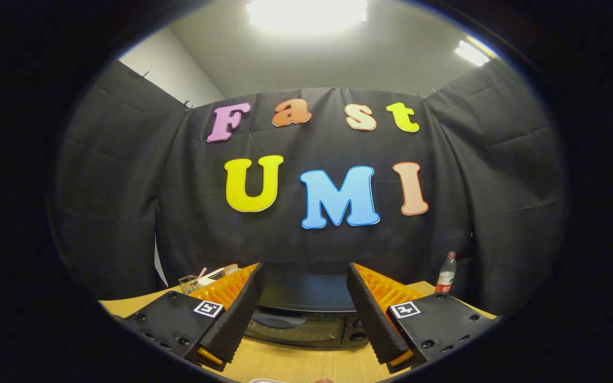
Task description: Open the toaster oven, put the food inside, and close the toaster oven door.
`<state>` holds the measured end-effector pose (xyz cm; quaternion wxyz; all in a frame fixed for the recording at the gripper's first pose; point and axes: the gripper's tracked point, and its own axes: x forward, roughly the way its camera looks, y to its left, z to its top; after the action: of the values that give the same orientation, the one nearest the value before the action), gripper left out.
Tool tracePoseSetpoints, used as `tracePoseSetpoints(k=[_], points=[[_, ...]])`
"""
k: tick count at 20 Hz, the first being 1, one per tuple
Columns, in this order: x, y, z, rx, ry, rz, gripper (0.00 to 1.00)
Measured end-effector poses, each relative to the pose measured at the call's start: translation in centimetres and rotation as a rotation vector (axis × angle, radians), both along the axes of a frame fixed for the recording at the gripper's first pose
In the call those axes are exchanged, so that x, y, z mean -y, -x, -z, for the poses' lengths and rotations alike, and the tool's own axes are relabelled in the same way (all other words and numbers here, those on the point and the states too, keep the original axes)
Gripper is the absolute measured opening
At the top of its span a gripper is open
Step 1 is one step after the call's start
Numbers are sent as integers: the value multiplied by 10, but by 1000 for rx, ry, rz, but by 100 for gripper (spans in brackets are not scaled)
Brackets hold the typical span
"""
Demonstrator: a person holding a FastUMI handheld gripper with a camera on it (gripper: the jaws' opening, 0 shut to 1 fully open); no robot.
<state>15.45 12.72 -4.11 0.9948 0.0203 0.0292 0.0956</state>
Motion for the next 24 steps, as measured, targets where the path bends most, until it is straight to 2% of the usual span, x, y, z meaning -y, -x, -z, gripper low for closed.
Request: tracePoseSetpoints(k=[13,24], points=[[-43,-57,72,-125,6,-34,98],[-61,-87,144,-267,41,7,98]])
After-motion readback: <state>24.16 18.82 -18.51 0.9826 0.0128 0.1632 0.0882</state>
